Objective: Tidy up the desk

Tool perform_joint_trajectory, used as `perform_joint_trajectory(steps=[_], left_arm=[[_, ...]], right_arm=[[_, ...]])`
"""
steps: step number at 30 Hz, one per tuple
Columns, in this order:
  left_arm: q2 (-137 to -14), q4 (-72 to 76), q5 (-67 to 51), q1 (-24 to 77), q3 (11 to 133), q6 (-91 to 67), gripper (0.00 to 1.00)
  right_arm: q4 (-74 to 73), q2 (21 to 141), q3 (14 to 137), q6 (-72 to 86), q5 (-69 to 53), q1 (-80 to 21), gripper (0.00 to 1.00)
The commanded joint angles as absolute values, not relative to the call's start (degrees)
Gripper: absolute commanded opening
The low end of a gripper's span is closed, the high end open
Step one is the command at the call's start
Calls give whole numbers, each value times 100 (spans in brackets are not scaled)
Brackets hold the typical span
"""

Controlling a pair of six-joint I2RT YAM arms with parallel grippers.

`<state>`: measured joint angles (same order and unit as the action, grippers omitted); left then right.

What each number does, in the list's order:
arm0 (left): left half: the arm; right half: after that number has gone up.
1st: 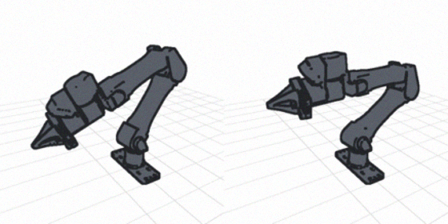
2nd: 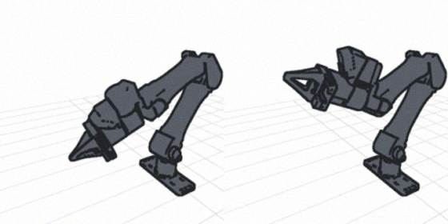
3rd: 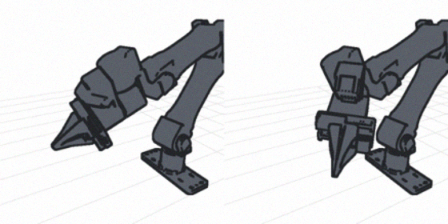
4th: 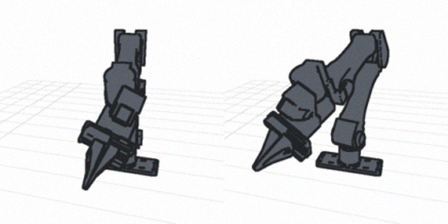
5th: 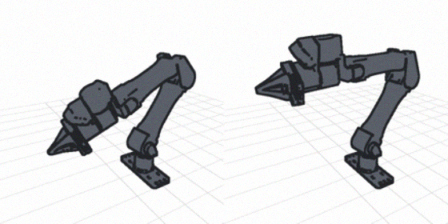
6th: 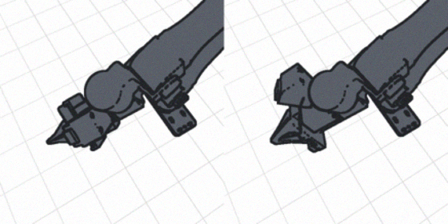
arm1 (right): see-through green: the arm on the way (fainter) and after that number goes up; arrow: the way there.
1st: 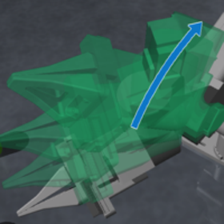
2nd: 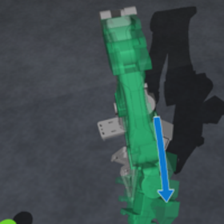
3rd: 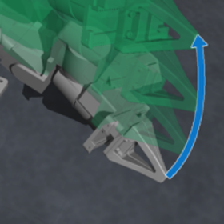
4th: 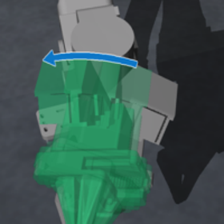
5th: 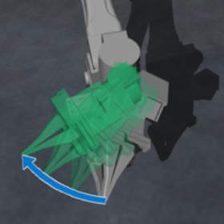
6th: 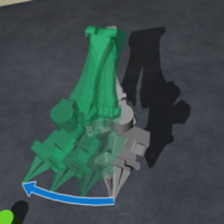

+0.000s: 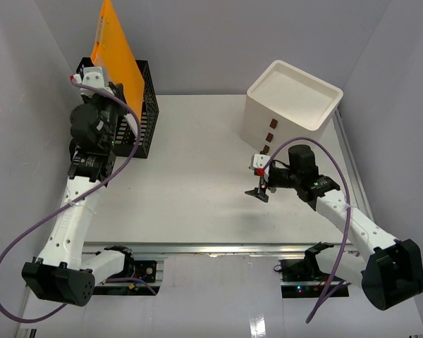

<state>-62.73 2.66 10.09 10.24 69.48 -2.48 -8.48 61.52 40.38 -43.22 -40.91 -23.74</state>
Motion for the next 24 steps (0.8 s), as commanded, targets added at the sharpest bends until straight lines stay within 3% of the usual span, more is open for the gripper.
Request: perform_joint_trajectory(steps=[1,13,24], left_arm=[[-6574,861,363,374,7494,-395,0],[-7692,1802,-932,-262,7505,-581,0],[-8134,2296,-1310,-568,7211,-572,0]], right_arm=[[-615,6064,3991,-4255,-4175,-2339,90],[-598,6099,3946,-4324,-4192,-2294,90],[-589,6169,3929,-4368,-4166,-2285,90]])
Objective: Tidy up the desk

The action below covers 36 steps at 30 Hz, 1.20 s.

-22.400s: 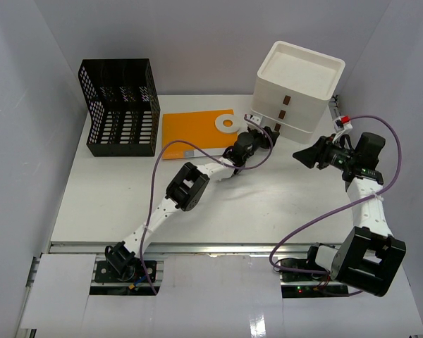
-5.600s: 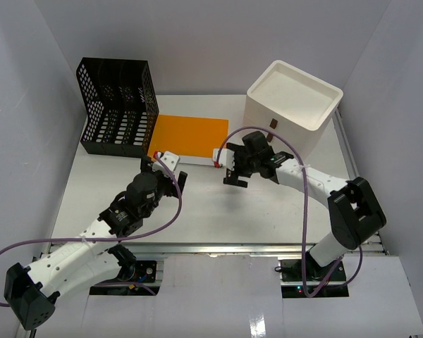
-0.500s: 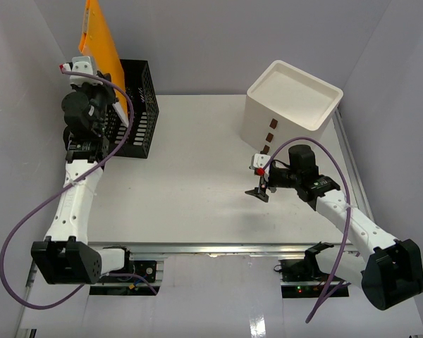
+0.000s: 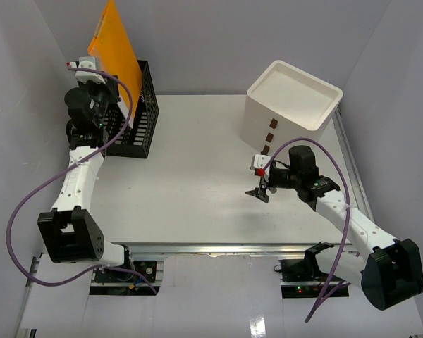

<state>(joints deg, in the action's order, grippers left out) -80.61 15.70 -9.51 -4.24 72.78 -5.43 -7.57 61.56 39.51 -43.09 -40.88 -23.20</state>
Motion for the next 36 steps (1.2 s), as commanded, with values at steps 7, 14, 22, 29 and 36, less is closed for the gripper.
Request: perform_joint_trajectory(steps=[7,14,22,29,36], left_arm=[[-8555,2870,-2016,-687,6995,-240,0],[-8824,3523,-2214,-756,6598,-134,0],[-8997,4274,-2312,-790,5899,-200,0],[-9081,4910,-2231,-822,5433,-18,0],[-9200,4810,-2235,-855,5629,173,0]], right_arm=[[-598,6224,3920,-4367,-4167,-2247,90],[-580,6280,3911,-4375,-4199,-2224,90],[-589,6380,3902,-4402,-4177,-2224,90],[-589,6416,3889,-4395,-4192,-2201,90],[-587,6442,3876,-4386,-4212,-2167,90]])
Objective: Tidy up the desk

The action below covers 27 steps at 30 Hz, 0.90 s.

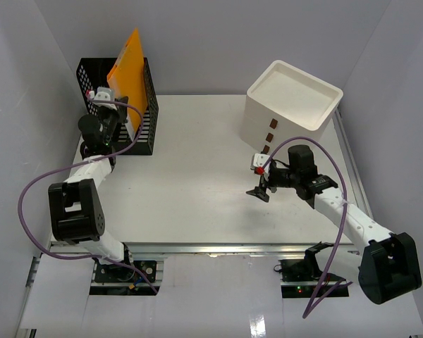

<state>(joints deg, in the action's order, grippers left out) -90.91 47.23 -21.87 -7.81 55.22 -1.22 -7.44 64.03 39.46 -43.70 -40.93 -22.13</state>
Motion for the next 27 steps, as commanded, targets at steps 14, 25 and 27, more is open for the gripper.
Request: perform_joint_trajectory(steps=[14,25,27], left_arm=[[-9346,4979,-2403,-870,5288,65,5],[-8543,4449,-1987,-870,4782,-513,83],[-8187,3875,-1808,-870,4841,-678,88]], right_arm=[[-589,6442,3867,-4402,-4245,-2086,90],[-678,6269,3942,-4388,-4264,-1619,90],[-684,6109,3966,-4351,-4268,-1366,90]])
